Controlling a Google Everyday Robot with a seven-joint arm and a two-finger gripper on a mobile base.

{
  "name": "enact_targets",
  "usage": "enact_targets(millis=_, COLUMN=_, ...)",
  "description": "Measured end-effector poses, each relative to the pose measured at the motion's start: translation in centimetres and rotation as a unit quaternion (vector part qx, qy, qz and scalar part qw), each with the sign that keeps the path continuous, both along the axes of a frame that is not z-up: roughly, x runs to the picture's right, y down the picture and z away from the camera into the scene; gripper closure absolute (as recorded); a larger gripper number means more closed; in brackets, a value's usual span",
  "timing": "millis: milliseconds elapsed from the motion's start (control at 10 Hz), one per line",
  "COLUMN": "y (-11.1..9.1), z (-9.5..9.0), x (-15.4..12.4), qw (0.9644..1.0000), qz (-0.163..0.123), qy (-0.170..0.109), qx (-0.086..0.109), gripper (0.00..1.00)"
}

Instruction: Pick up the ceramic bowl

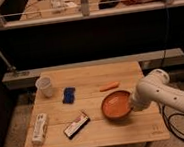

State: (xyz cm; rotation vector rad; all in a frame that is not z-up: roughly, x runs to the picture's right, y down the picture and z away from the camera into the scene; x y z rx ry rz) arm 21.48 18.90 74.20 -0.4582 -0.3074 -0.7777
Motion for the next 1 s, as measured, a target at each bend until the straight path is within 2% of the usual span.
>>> enact_targets(millis=1000, y=-0.73, z=-0.73, x=-1.07, qw=1.0, qz=-0.002, qy=-0.006, qx=0.003, gripper=0.99)
